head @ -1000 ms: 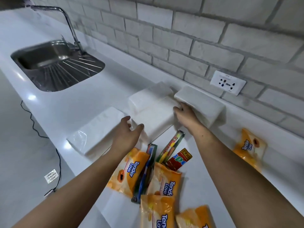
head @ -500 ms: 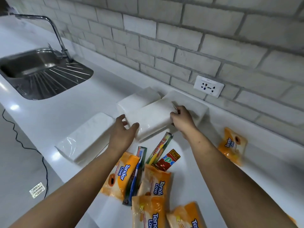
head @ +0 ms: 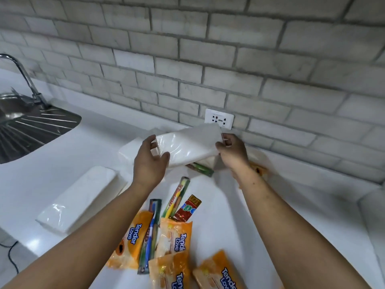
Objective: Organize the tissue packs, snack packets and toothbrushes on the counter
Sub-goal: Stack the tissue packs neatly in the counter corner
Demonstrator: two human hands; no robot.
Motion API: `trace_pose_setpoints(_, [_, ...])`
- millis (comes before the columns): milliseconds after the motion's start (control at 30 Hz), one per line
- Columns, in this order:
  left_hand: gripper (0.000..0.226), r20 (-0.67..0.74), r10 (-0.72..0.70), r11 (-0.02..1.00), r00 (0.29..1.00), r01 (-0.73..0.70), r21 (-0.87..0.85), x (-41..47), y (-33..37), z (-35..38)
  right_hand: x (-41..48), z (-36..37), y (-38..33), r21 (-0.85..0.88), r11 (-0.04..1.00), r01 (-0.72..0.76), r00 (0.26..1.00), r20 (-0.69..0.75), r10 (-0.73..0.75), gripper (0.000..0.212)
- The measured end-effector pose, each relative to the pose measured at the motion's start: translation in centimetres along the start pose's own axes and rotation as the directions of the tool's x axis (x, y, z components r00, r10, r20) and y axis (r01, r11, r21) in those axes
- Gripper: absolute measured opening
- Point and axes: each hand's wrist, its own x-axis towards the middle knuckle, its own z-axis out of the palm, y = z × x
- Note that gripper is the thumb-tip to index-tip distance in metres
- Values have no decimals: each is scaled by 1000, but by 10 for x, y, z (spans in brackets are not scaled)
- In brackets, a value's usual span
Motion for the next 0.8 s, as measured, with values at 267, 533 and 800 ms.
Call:
trace_pose_setpoints(267, [70,117,108,993,987,-102,-55,-22,32,52,-21,-82,9,103,989,-109,991,-71,117,67])
trace_pose_setpoints(533, [62,231,187,981,955,-168,-98,-92,77,117,-66,-186,51,324,926,-193,947,-184,262,44])
trace_pose_setpoints(800, [29,244,170,960,955,-105,-259,-184,115,169,-150,-282,76,362,924,-121,918,-313,243,45])
